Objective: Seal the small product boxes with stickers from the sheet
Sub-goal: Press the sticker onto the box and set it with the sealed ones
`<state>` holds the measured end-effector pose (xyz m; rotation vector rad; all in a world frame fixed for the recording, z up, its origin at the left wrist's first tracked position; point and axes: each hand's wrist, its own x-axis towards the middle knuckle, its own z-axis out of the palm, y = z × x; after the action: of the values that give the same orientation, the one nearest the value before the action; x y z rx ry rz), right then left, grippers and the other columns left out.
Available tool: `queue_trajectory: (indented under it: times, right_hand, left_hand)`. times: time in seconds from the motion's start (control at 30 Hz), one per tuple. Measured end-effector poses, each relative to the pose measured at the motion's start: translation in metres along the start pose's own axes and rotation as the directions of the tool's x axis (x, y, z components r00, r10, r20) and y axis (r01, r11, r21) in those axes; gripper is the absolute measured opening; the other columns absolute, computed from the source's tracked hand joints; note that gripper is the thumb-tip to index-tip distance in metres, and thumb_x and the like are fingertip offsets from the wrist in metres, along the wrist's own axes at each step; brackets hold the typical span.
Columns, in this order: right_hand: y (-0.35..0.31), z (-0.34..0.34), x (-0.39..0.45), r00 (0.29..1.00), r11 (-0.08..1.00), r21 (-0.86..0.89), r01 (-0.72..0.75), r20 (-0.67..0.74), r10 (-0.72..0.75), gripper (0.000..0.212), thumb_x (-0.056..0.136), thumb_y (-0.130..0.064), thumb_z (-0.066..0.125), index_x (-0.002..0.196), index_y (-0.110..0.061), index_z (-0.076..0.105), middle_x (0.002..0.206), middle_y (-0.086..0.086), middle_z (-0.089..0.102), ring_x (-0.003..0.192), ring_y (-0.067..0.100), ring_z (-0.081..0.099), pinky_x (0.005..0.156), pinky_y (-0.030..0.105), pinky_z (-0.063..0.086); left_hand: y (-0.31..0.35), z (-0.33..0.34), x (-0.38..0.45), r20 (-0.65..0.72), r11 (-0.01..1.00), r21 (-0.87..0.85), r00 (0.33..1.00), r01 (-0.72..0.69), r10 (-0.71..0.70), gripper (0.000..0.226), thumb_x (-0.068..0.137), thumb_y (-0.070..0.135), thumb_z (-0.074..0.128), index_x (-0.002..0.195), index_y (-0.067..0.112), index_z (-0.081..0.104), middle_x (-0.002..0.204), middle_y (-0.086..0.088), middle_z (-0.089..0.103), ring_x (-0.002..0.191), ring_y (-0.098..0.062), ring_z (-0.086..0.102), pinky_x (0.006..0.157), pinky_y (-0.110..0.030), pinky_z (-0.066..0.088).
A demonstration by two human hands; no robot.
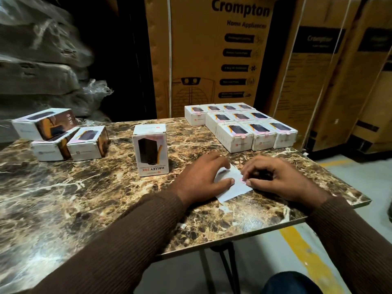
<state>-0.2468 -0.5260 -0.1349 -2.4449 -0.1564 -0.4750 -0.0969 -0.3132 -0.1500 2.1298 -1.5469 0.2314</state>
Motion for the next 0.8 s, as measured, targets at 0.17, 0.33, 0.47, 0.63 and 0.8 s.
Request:
queue_trajectory:
  times: [0.17,0.33,0.47,0.63,0.8]
  right_hand:
    - [0.000,0.004,0.001,0.998,0.988,-0.143,0.062,0.006,-0.062,0.012,0.092,-0.015,0.079,0.094,-0.026,0.076,0.106,-0.015,0.071,0.103,0.012,0.069,0.088,0.045,0.058]
    - [0.000,0.009,0.001,0.996,0.977,-0.195,0.087,0.018,-0.085,0.011,0.098,-0.018,0.072,0.096,-0.028,0.070,0.107,-0.018,0.066,0.102,0.009,0.066,0.085,0.041,0.056]
    - [0.000,0.012,0.003,0.996,0.965,-0.248,0.083,0.039,-0.075,0.007,0.103,-0.034,0.058,0.098,-0.033,0.063,0.109,-0.017,0.060,0.102,0.009,0.062,0.084,0.044,0.054]
    - [-0.001,0.014,0.004,0.998,0.958,-0.281,0.060,0.024,-0.056,0.016,0.103,-0.043,0.048,0.097,-0.034,0.059,0.105,-0.018,0.057,0.096,0.008,0.060,0.081,0.045,0.053]
    - [0.001,0.014,0.006,1.000,0.963,-0.270,0.004,-0.014,-0.008,0.021,0.101,-0.048,0.047,0.099,-0.033,0.061,0.102,-0.017,0.060,0.094,0.007,0.061,0.081,0.045,0.053]
  left_hand:
    - [0.016,-0.008,-0.008,-0.074,0.997,0.064,0.996,-0.042,0.047,0.023,0.099,0.049,0.061,0.110,0.029,0.062,0.117,0.007,0.057,0.105,-0.010,0.051,0.086,-0.041,0.056]
    - [0.033,-0.014,-0.020,-0.009,0.987,0.062,0.989,-0.146,0.146,0.026,0.101,0.057,0.054,0.108,0.036,0.069,0.108,0.014,0.059,0.094,-0.006,0.057,0.075,-0.038,0.055]
    - [0.031,-0.017,-0.021,0.012,0.987,0.055,0.989,-0.150,0.150,0.027,0.100,0.055,0.055,0.111,0.037,0.072,0.108,0.014,0.063,0.096,-0.007,0.060,0.075,-0.038,0.055]
    - [0.033,-0.018,-0.022,0.025,0.985,0.077,0.988,-0.153,0.152,0.030,0.101,0.054,0.053,0.117,0.040,0.075,0.112,0.015,0.065,0.102,-0.007,0.062,0.078,-0.038,0.055]
    - [0.031,-0.019,-0.019,0.046,0.988,0.051,0.989,-0.145,0.143,0.031,0.099,0.056,0.055,0.116,0.041,0.076,0.114,0.016,0.066,0.103,-0.006,0.063,0.079,-0.038,0.056]
